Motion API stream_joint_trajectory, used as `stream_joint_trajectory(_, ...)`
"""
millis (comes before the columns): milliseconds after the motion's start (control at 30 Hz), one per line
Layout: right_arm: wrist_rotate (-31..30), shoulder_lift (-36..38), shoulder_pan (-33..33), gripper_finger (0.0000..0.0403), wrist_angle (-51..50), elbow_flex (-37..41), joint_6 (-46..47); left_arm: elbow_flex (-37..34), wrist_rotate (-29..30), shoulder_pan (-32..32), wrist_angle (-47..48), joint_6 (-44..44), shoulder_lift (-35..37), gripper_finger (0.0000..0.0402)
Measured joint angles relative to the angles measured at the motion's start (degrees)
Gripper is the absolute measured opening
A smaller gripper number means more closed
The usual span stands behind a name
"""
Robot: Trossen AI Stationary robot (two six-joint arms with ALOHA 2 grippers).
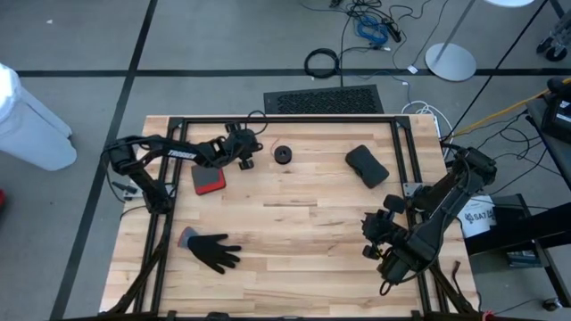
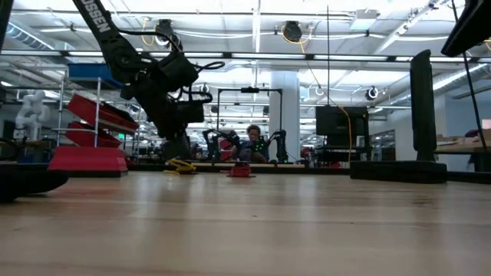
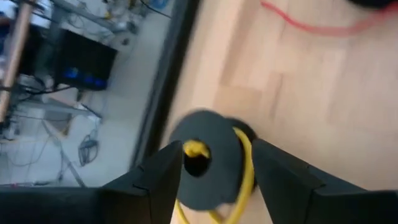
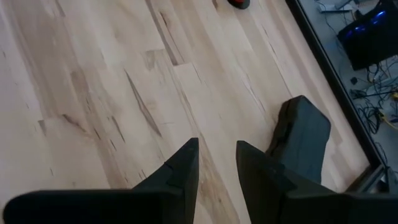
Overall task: Coil cords
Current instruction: Uncoil the yellow wire from the spool
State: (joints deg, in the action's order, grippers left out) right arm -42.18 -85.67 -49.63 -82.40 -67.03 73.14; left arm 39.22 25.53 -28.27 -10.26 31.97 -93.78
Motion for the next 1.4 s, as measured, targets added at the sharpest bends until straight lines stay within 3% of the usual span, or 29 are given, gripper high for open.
stream_joint_trajectory(167, -0.63, 0.0, -0.04, 0.0093, 0.3, 0.8, 0.05, -0.02, -0.93, -0.5, 1.03, 0.0, -3.04, 0.0206)
stream_joint_trajectory(367, -1.94, 0.0, -0.04, 0.0093, 0.43, 1.14, 0.16, 0.11, 3.16, -0.94, -6.06, 0.08, -7.78, 0.0206)
stream_joint_trajectory(533, -2.19, 0.0, -0.04, 0.0093, 0.58, 1.14, 0.16, 0.15, 2.53, -1.64, -8.78, -0.12, -9.32, 0.0199)
stream_joint_trajectory(700, -3.01, 0.0, 0.0, 0.0093, 0.71, 1.14, 0.16, 0.2, 3.72, -1.88, -8.94, -0.13, -10.12, 0.0156)
stream_joint_trajectory(967, -3.07, 0.0, 0.0, 0.0093, 0.81, 1.14, 0.16, 0.17, 4.92, -1.88, -9.19, 0.33, -10.16, 0.002)
stream_joint_trajectory(1400, -4.4, 0.0, 0.0, 0.0093, 1.26, 1.14, 0.16, 0.09, 8.65, 2.56, -7.27, 1.36, -9.74, 0.0007)
